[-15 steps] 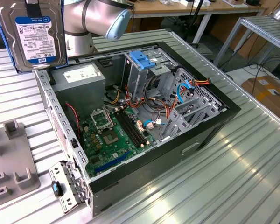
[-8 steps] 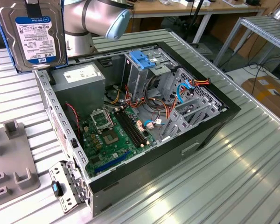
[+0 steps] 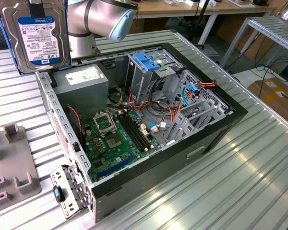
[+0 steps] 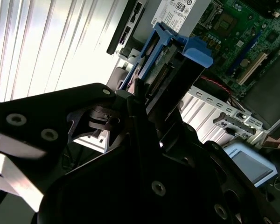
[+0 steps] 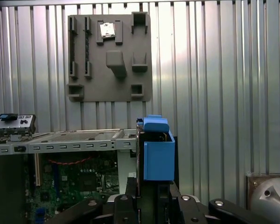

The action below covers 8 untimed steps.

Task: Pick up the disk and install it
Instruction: 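Pick up the disk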

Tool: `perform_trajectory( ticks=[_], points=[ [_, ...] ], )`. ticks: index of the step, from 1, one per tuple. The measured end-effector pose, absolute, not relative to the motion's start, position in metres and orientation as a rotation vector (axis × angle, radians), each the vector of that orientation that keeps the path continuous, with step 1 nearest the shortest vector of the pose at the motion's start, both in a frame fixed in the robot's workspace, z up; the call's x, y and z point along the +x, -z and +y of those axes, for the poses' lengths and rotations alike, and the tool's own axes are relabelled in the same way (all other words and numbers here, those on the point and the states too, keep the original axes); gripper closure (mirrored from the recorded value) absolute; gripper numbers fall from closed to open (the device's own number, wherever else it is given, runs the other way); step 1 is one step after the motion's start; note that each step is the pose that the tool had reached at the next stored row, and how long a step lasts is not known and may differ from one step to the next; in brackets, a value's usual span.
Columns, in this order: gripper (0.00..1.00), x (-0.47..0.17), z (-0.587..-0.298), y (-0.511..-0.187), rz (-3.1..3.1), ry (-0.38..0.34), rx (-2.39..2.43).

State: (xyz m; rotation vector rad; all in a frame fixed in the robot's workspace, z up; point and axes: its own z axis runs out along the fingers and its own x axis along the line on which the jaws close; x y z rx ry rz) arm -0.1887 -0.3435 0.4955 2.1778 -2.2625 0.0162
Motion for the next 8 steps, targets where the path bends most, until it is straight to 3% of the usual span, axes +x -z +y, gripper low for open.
perform_trajectory(
  ticks=[8],
  points=[
    [0.65,-0.172,-0.343,-0.495,-2.263,-0.016,2.178]
  ],
)
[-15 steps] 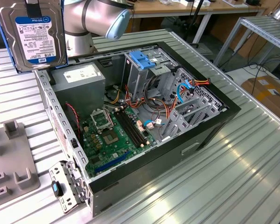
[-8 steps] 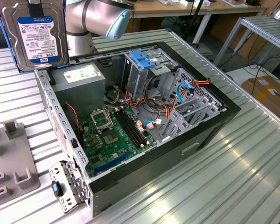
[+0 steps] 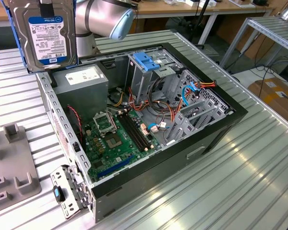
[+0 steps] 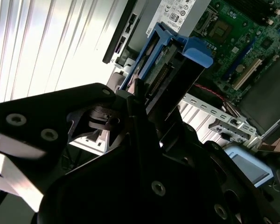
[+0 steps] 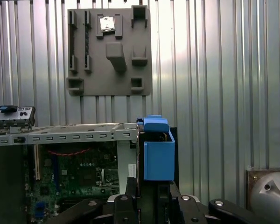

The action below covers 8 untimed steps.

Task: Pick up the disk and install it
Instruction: 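Pick up the disk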

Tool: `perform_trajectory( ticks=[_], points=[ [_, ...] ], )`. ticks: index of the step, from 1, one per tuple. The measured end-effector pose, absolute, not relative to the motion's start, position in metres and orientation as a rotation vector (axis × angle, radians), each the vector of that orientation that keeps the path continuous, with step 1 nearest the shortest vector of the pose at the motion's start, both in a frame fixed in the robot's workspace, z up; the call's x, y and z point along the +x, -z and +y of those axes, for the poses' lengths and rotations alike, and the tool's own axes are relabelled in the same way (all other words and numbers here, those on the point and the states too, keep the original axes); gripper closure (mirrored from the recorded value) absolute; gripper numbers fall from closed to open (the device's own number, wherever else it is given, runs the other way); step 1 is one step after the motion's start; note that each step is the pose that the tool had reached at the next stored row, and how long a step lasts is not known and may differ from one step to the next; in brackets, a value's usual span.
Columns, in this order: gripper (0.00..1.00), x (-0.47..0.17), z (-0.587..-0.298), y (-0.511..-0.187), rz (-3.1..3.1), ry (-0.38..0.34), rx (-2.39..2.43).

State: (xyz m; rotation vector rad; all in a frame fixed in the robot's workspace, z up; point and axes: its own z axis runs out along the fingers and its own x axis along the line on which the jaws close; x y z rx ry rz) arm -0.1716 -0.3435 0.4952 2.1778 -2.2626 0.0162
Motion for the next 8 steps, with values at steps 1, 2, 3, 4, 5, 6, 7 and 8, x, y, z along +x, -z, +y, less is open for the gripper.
perform_trajectory(
  ticks=[1,2,3,4,5,6,7,8],
  points=[
    [0.65,-0.1702,-0.3435,-0.4952,-2.263,-0.016,2.178],
    [0.65,-0.1695,-0.3435,-0.4952,-2.262,-0.016,2.178],
    [0.65,-0.1694,-0.3435,-0.4953,-2.263,-0.016,2.178],
    [0.65,-0.1694,-0.3435,-0.4952,-2.263,-0.016,2.178],
    [0.65,-0.1693,-0.3435,-0.4952,-2.263,-0.016,2.178],
    [0.65,-0.1692,-0.3435,-0.4952,-2.263,-0.016,2.178],
    [0.65,-0.1692,-0.3435,-0.4952,-2.263,-0.016,2.178],
    [0.65,-0.1691,-0.3435,-0.4952,-2.263,-0.016,2.178]
  ],
)
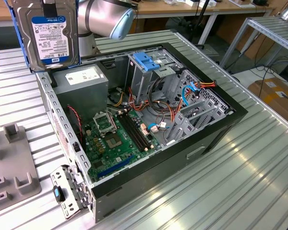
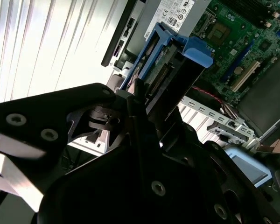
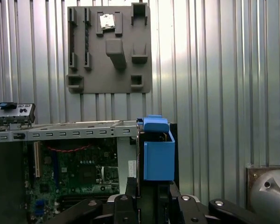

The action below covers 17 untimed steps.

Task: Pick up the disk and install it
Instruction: 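Pick up the disk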

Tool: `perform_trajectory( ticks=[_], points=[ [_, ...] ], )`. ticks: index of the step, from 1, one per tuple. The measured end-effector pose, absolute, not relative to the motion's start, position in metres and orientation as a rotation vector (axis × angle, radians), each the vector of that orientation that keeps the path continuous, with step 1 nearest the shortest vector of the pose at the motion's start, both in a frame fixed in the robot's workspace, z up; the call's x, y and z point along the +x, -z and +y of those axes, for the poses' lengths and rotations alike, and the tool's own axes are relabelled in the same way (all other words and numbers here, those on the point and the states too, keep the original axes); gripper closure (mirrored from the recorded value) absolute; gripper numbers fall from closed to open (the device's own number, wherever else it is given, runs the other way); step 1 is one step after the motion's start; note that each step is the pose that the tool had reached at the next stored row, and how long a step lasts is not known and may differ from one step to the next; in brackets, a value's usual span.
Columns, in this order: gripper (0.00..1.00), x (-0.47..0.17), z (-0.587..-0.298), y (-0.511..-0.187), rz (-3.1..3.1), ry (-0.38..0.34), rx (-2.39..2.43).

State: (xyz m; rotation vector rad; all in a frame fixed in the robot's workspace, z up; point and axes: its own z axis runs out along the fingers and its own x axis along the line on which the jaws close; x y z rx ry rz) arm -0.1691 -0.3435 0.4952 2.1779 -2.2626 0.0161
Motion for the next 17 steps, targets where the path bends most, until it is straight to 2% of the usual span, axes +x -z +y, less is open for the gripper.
perform_trajectory(
  ticks=[17],
  points=[
    [0.65,-0.1666,-0.3435,-0.4952,-2.263,-0.016,2.178]
  ],
)
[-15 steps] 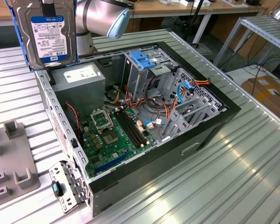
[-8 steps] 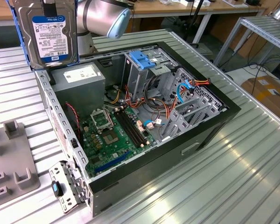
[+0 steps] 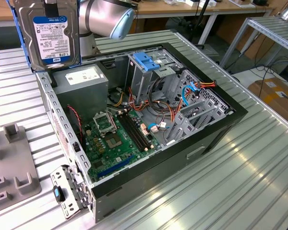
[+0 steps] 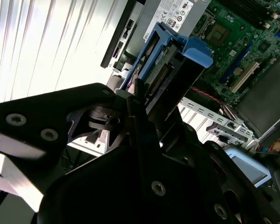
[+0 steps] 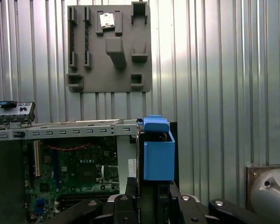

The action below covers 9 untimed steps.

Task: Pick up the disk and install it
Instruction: 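Pick up the disk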

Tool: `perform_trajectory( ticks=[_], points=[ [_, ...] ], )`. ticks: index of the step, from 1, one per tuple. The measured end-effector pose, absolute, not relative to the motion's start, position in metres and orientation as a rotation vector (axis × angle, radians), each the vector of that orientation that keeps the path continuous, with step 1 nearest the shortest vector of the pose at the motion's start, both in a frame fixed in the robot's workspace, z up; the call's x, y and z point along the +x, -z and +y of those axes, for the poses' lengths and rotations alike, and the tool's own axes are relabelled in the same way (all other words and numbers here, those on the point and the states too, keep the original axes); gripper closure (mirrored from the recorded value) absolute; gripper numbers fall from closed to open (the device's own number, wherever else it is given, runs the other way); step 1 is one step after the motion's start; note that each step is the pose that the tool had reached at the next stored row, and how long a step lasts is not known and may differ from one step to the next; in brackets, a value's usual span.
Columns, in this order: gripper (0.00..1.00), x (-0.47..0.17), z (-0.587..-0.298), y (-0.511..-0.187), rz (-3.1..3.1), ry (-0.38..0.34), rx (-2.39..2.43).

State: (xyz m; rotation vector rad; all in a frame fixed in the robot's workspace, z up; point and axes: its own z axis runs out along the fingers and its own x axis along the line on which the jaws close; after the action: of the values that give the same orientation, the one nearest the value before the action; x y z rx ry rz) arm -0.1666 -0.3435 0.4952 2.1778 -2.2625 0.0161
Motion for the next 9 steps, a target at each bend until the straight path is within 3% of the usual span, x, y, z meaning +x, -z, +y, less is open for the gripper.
perform_trajectory(
  ticks=[9],
  points=[
    [0.65,-0.149,-0.343,-0.495,-2.262,-0.016,2.178]
  ],
)
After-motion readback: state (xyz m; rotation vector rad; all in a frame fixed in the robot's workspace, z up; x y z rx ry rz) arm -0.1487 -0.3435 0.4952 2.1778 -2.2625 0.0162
